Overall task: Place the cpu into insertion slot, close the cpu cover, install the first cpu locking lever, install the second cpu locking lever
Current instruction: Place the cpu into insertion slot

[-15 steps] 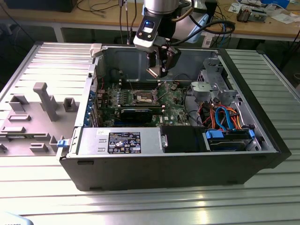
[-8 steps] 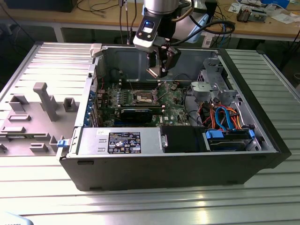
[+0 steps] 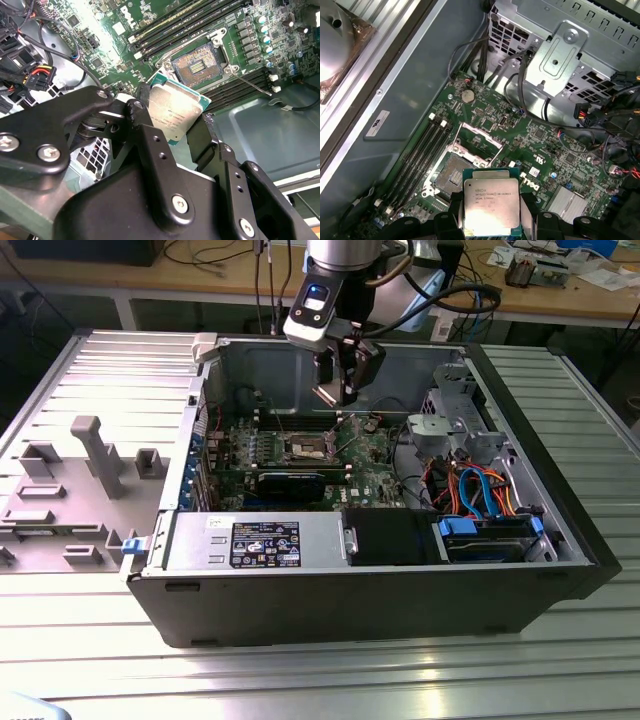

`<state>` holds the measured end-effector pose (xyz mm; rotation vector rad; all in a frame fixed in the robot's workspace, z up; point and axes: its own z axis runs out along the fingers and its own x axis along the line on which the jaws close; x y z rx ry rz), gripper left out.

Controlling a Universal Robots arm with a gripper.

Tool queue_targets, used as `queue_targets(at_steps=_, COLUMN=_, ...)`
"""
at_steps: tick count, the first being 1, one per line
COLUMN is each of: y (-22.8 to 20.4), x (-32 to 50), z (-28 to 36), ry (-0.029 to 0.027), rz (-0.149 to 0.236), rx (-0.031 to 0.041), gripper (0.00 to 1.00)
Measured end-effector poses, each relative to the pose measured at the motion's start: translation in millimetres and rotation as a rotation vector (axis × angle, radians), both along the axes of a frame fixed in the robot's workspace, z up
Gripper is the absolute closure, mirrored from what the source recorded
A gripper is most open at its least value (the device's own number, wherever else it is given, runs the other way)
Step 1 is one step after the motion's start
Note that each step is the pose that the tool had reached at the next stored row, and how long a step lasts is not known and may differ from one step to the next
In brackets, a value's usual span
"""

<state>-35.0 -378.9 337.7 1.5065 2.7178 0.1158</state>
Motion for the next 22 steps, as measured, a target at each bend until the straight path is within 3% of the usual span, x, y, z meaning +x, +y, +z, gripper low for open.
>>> queue_targets(at_steps=22, y=0.0, x=0.0, z=-0.8, ry=0.0, rz=-0.019, rx=0.0, gripper=0.46)
